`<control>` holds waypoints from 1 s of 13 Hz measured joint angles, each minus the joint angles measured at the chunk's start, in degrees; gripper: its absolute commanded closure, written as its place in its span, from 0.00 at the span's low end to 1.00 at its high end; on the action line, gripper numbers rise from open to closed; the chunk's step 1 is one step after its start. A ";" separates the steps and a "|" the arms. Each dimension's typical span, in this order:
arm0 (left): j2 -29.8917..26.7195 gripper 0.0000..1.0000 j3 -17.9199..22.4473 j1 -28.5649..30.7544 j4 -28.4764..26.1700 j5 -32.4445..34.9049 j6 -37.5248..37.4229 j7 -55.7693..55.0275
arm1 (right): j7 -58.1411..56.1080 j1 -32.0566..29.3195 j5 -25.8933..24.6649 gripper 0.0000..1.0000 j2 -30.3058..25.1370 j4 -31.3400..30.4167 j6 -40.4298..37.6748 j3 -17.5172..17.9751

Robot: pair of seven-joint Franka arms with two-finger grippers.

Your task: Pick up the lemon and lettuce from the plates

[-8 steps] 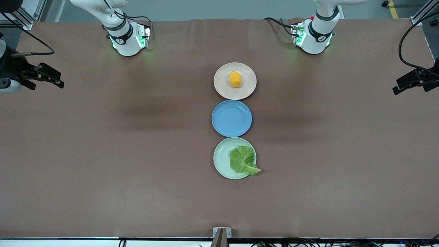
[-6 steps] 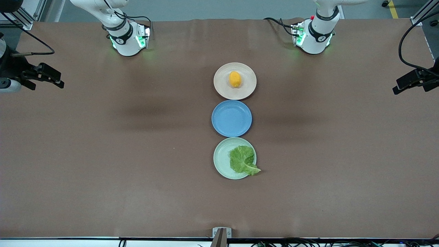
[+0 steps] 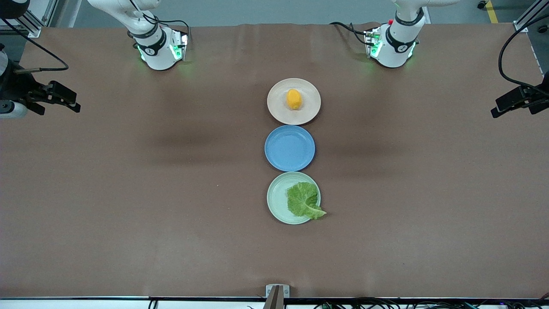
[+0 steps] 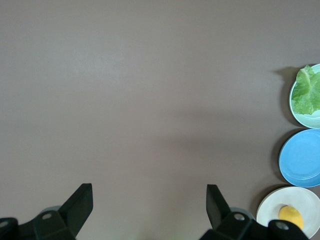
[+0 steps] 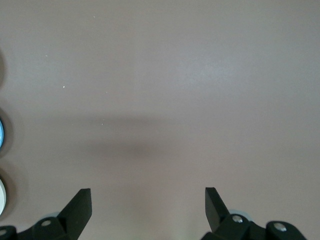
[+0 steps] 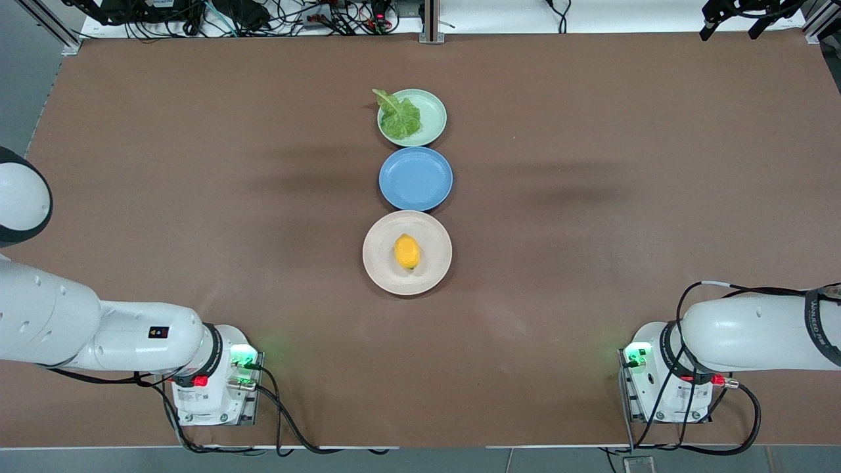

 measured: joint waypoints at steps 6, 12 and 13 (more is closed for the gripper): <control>7.44 0.00 -1.10 -7.21 -0.51 -2.21 6.76 -7.30 | -0.06 0.02 0.00 0.00 1.22 1.22 -1.47 0.05; 23.32 0.00 -1.35 -19.93 3.18 -2.22 22.85 -33.96 | -0.09 0.24 0.06 0.00 1.36 1.26 -1.52 0.25; 25.50 0.00 -1.36 -21.40 3.62 -2.22 26.24 -38.34 | -0.09 0.26 0.06 0.00 1.36 1.27 -1.52 0.26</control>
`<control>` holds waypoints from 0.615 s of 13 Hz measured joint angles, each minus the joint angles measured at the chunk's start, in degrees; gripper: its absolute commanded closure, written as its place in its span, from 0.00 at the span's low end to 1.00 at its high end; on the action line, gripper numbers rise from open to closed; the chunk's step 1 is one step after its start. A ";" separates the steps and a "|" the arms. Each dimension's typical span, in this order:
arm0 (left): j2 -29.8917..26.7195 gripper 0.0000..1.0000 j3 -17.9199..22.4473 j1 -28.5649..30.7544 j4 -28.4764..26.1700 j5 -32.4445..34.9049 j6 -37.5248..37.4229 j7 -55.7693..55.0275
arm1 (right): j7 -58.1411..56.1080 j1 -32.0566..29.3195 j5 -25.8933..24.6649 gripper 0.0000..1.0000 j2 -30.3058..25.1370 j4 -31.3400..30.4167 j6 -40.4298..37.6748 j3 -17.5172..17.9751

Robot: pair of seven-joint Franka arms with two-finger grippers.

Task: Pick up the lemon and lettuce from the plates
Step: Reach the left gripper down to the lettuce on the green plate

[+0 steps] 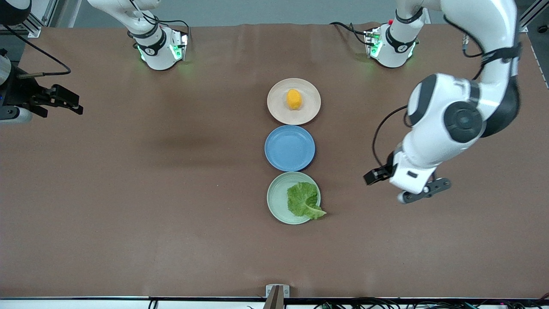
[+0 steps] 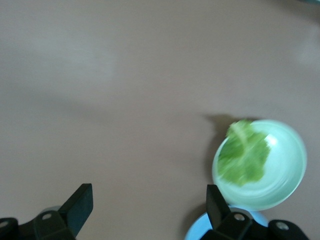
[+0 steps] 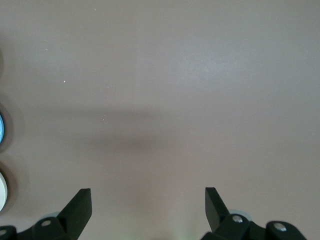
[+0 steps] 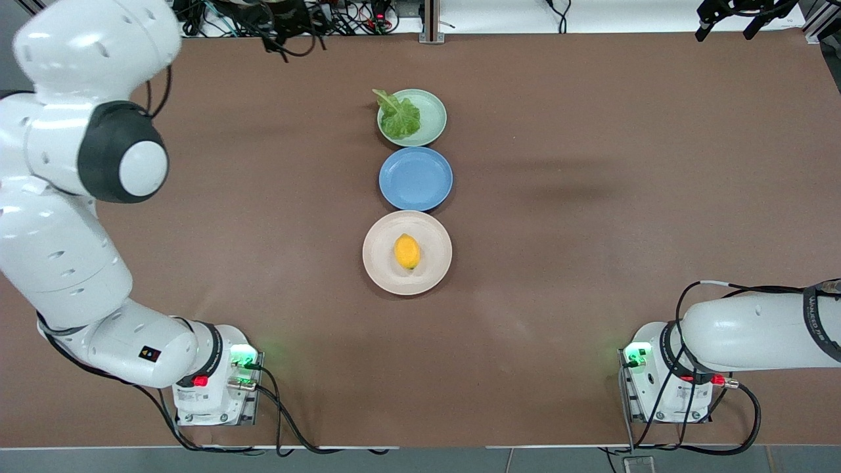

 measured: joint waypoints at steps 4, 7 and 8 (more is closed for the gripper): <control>7.97 0.00 -0.01 -3.67 2.26 0.00 13.12 -18.27 | -0.04 0.01 0.00 0.00 0.00 0.55 -0.13 0.04; 13.30 0.00 -0.03 -5.29 5.69 0.00 17.85 -32.29 | -0.04 0.01 0.00 0.00 0.07 2.14 -0.18 0.04; 14.72 0.00 -0.04 -5.90 6.16 0.00 19.47 -36.60 | -0.04 0.01 0.00 0.00 0.49 2.16 -0.20 0.05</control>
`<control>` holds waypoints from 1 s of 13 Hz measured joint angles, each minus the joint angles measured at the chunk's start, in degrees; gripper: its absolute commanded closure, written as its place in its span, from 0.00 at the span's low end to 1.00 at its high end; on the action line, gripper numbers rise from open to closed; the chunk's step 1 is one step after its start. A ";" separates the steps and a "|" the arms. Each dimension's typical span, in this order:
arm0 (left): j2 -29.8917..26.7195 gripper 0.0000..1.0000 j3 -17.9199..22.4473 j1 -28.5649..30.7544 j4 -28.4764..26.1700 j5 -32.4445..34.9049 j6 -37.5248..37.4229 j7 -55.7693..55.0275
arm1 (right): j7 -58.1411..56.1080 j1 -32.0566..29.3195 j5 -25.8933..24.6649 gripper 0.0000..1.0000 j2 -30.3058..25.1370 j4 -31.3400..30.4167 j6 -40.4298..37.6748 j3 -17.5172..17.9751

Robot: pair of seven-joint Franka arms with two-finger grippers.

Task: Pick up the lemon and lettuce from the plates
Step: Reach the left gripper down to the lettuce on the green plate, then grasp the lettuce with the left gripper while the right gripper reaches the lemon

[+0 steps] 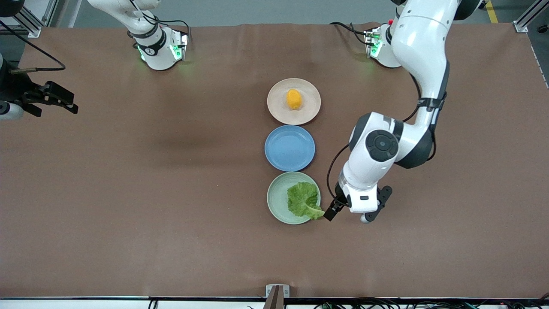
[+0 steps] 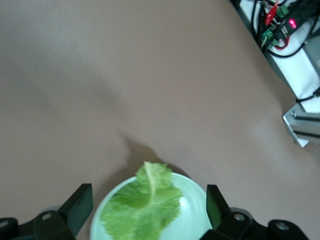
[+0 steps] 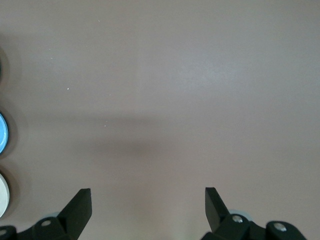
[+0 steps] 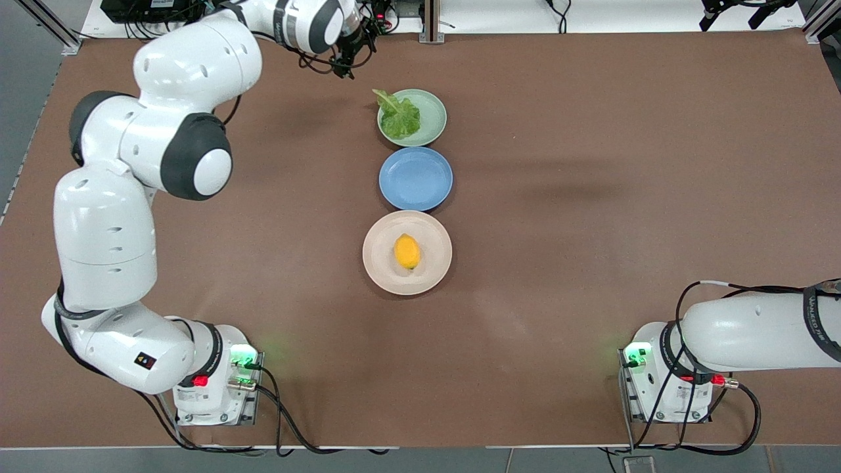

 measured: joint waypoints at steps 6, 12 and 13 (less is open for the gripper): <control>6.61 0.00 -0.06 -3.07 2.19 0.00 4.63 -17.44 | -0.20 1.43 0.26 0.00 6.88 2.76 0.26 0.29; 10.30 0.09 -0.06 -3.22 2.76 0.00 6.90 -18.58 | 16.49 19.58 6.30 0.00 7.95 2.53 0.68 1.19; 10.46 0.13 -0.04 -3.22 2.77 0.00 6.90 -18.58 | 19.65 23.59 6.69 0.00 8.02 2.05 2.22 1.25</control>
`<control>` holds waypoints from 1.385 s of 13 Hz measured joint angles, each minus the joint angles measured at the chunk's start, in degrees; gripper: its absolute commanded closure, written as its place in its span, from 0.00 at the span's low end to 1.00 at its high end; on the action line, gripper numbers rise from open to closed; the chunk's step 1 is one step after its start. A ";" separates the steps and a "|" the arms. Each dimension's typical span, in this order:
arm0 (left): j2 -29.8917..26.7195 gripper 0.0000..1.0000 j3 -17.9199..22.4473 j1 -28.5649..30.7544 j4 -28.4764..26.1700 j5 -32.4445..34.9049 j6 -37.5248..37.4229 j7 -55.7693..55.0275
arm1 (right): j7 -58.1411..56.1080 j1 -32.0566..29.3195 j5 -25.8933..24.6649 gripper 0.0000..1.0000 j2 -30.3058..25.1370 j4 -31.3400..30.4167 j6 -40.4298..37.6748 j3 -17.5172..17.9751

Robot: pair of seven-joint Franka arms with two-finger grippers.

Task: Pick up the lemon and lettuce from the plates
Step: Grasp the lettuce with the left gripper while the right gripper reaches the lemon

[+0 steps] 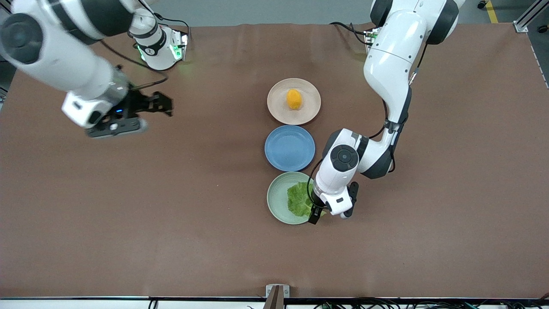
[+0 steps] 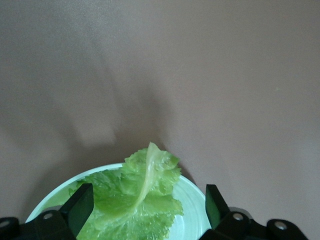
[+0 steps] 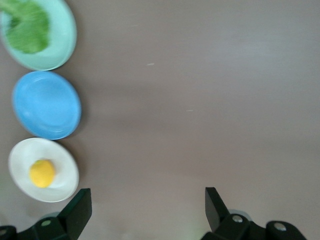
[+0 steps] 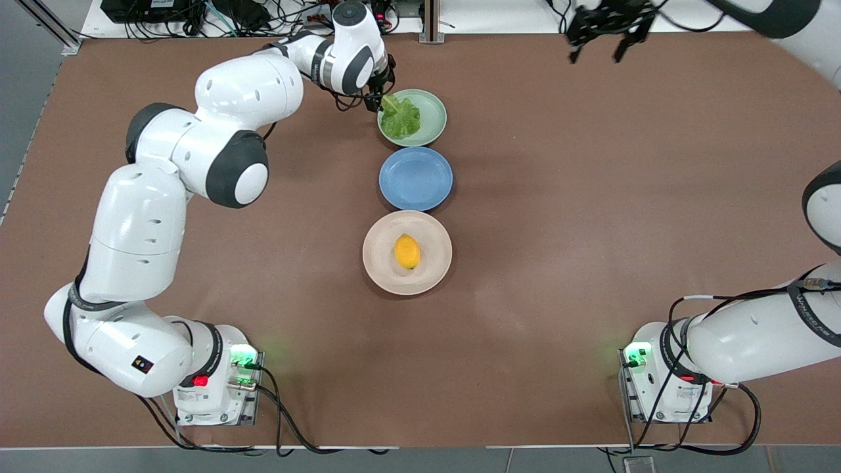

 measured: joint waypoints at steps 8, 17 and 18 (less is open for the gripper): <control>0.82 0.18 0.51 0.05 0.02 0.54 0.00 0.09 | 30.05 28.52 -0.50 0.00 7.49 -6.93 22.83 0.14; 0.87 0.76 0.63 0.07 0.06 1.27 0.00 0.56 | 45.56 42.98 -11.63 0.00 25.94 -5.09 35.75 -0.13; 0.87 0.82 0.63 0.07 0.07 1.27 0.00 0.56 | 45.60 43.55 -11.73 0.00 27.04 -4.98 35.77 -0.15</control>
